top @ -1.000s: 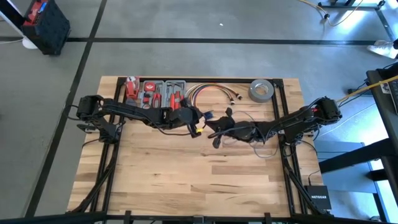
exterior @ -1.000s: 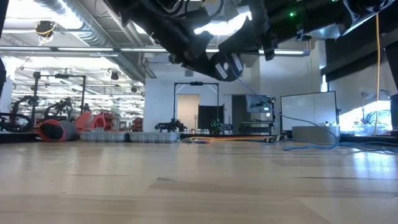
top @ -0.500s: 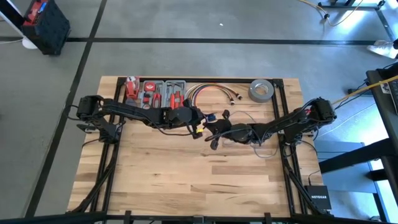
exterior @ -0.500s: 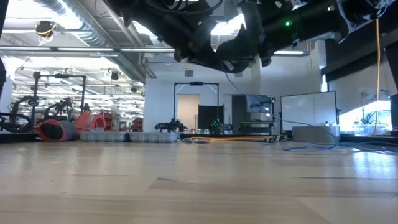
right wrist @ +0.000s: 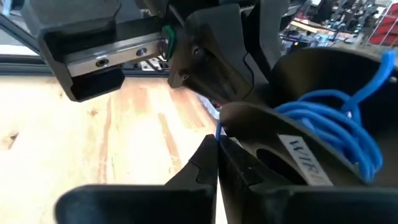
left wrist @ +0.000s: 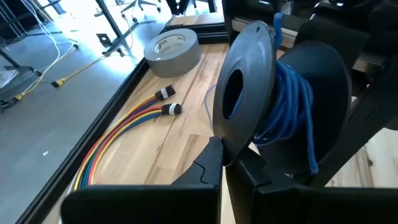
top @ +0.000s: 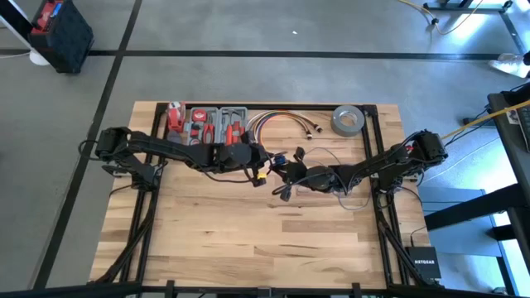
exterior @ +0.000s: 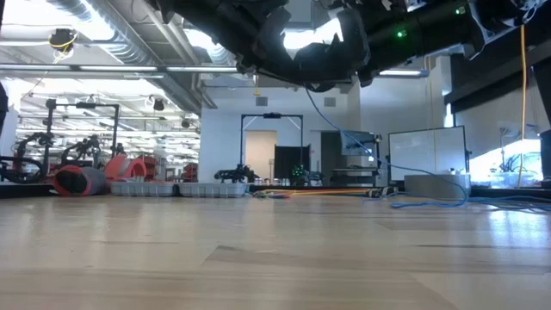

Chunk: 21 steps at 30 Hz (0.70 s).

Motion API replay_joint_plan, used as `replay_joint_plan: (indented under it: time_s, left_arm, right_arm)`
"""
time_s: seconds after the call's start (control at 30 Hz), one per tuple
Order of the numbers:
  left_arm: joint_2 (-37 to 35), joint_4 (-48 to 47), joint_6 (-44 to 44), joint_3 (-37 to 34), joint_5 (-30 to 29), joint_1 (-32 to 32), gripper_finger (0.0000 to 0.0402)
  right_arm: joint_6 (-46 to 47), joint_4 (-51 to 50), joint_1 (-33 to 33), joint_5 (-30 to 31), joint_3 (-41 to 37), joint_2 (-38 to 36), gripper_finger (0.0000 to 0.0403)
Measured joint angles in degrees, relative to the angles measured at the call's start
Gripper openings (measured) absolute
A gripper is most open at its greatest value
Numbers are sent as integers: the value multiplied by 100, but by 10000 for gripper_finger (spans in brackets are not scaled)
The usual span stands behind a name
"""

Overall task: Coil cords
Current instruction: Coil the blue wire onto the black spool

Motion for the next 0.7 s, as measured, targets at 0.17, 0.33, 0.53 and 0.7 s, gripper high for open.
replay_joint_plan:
  time_s: [0.17, 0.33, 0.53, 0.7]
  left_arm:
    - [-85, 233, -41, 45, 76, -8, 0]
    - [-72, 37, 7, 15, 72, -18, 0]
    - [-177, -20, 74, 26, -12, -123, 0]
    - [-237, -27, 136, 23, -86, -192, 0]
  right_arm:
    - [298, -195, -17, -89, -53, 63, 63]
    - [-187, -575, -2, -148, -36, -194, 143]
    - [-409, -2142, -4, -163, 93, -950, 189]
    - [-222, -2768, -4, -239, 90, -1140, 193]
